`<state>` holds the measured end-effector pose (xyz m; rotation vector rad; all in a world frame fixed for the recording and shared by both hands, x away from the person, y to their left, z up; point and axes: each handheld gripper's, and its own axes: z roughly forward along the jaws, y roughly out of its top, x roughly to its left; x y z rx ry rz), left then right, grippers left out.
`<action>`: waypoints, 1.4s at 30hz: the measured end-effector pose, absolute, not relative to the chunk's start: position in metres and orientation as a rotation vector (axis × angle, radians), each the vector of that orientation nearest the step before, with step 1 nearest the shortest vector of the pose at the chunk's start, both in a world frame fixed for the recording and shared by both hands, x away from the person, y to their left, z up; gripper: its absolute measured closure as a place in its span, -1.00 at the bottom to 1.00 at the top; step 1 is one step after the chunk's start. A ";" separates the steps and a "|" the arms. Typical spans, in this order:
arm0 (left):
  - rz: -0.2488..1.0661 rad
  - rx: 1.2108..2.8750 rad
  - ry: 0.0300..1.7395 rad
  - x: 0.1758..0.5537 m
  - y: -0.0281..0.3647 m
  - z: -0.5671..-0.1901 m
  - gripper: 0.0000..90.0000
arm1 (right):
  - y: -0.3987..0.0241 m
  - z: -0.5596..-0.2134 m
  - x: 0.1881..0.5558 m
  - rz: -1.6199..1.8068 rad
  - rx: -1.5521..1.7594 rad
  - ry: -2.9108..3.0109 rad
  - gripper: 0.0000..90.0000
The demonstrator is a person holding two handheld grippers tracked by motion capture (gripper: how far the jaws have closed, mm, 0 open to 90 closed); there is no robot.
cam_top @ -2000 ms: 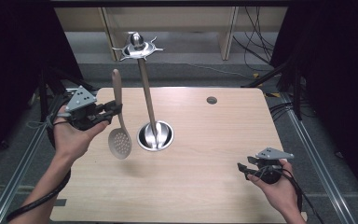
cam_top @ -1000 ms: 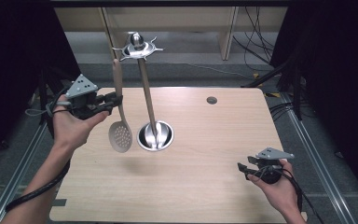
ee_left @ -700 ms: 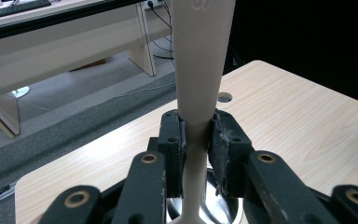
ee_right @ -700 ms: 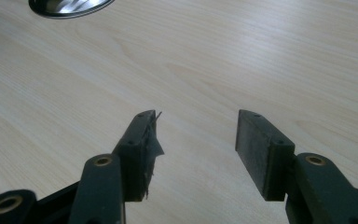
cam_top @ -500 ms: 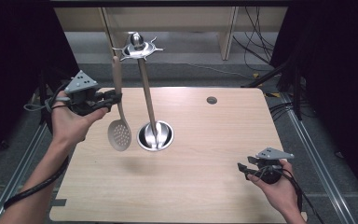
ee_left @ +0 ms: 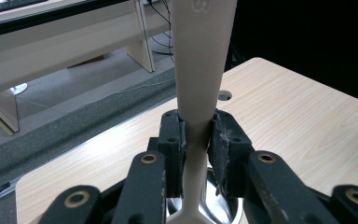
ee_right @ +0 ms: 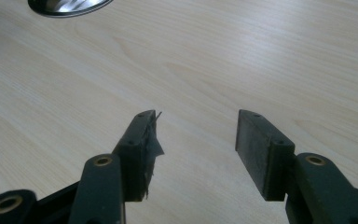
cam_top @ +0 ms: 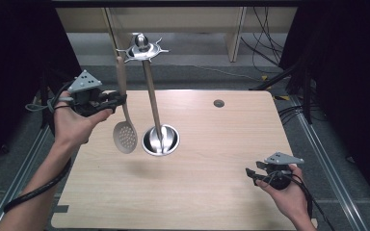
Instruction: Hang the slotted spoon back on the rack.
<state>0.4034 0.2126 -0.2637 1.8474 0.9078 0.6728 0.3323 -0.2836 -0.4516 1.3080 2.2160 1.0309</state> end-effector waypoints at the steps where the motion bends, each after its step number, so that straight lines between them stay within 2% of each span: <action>1: 0.668 1.849 0.894 0.405 0.212 -0.264 0.65 | -0.284 -0.452 0.333 1.032 1.309 2.215 0.08; 42: 0.616 1.884 0.901 0.417 0.207 -0.269 0.65 | -0.285 -0.452 0.333 0.996 1.289 2.231 0.08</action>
